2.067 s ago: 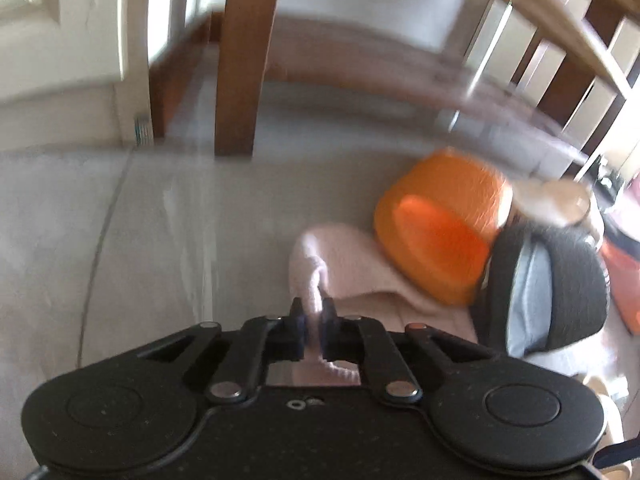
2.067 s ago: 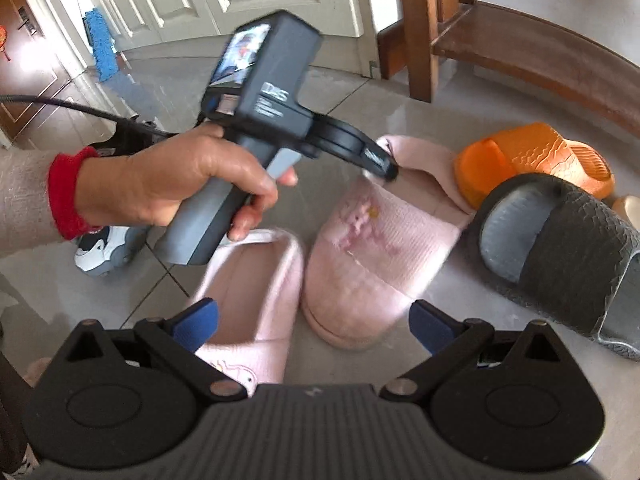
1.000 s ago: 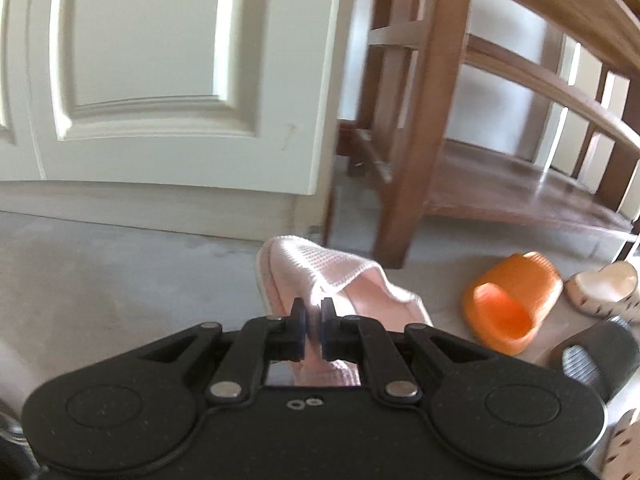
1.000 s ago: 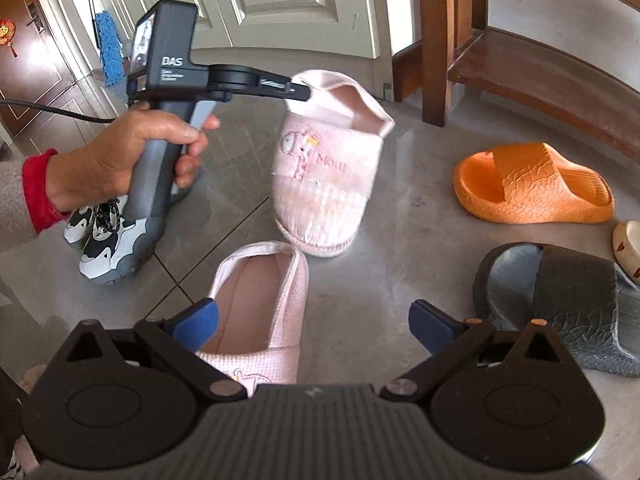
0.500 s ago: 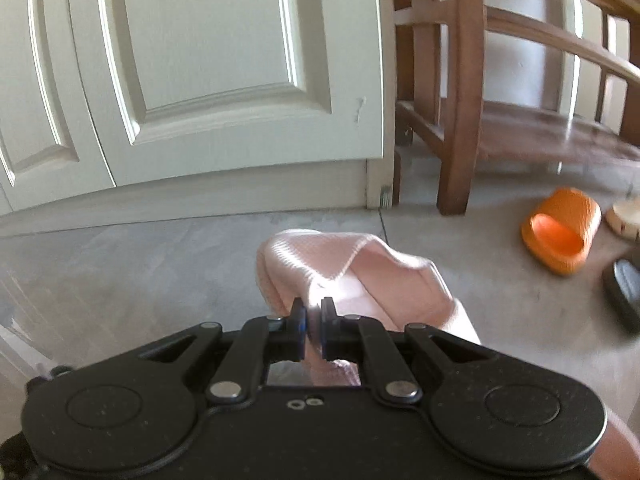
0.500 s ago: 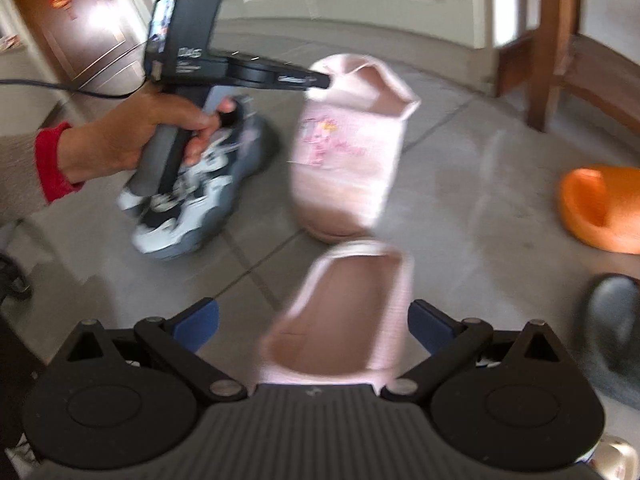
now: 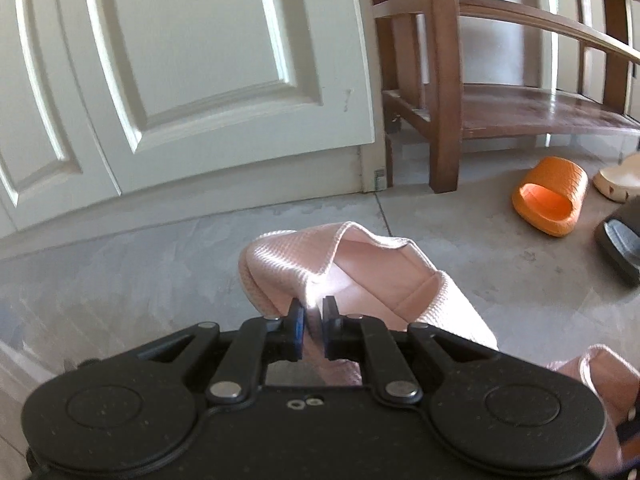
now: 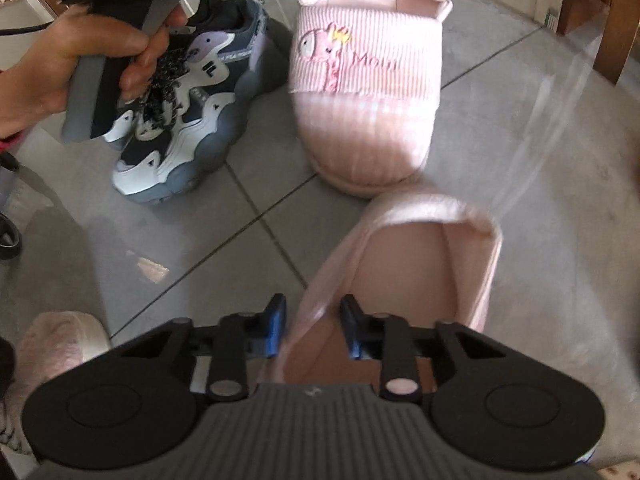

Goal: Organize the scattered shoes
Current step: 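Carry the 'Mom' slipper beside the plain pink slipper and open the left tool, then move the left tool over to the white heart-print slide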

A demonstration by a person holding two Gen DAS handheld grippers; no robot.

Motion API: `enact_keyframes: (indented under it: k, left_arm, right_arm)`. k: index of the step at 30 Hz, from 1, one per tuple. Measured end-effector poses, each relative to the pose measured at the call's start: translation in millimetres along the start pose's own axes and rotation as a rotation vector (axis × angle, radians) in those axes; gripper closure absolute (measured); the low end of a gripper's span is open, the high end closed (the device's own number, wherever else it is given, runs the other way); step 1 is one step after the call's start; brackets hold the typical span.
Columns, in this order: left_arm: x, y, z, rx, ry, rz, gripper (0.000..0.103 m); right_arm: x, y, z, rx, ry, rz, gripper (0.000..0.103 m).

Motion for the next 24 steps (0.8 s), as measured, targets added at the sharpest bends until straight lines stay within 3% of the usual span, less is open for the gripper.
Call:
enact_keyframes:
  k: [3, 6, 11, 14, 19, 24]
  left_arm:
    - [2.6, 1.4, 5.1, 0.054, 0.000, -0.009, 0.095]
    - [7.4, 3.9, 16.3, 0.098, 0.034, -0.017, 0.095]
    - [14.7, 10.9, 38.5, 0.175, 0.107, -0.059, 0.096]
    - [21.6, 13.3, 55.9, 0.226, 0.198, -0.097, 0.096]
    - [33.8, 20.1, 74.9, 0.291, 0.199, -0.148, 0.095]
    - [46.3, 21.0, 81.8, 0.321, 0.205, -0.187, 0.087]
  right_arm:
    - [1.6, -2.2, 5.7, 0.053, -0.033, 0.014, 0.075]
    - [1.6, -8.2, 23.4, 0.166, -0.056, 0.054, 0.075]
    - [-3.9, -10.6, 68.4, 0.281, 0.004, 0.060, 0.075]
    - [-5.9, -11.5, 82.0, 0.276, 0.039, 0.066, 0.073]
    - [-11.3, -10.2, 65.6, 0.205, 0.009, 0.088, 0.072]
    - [-11.3, -17.8, 47.9, 0.159, -0.024, 0.109, 0.069]
Point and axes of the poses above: each gripper's, at about its wrist camera, not at the fingertips, and y roughly the way its jaws point, z to its right, x to its underside, the point moved 9 cm from there along y, roughly the way its jaws point, and after that the axes turned 12 degrees about x, right-handed, at the moved point
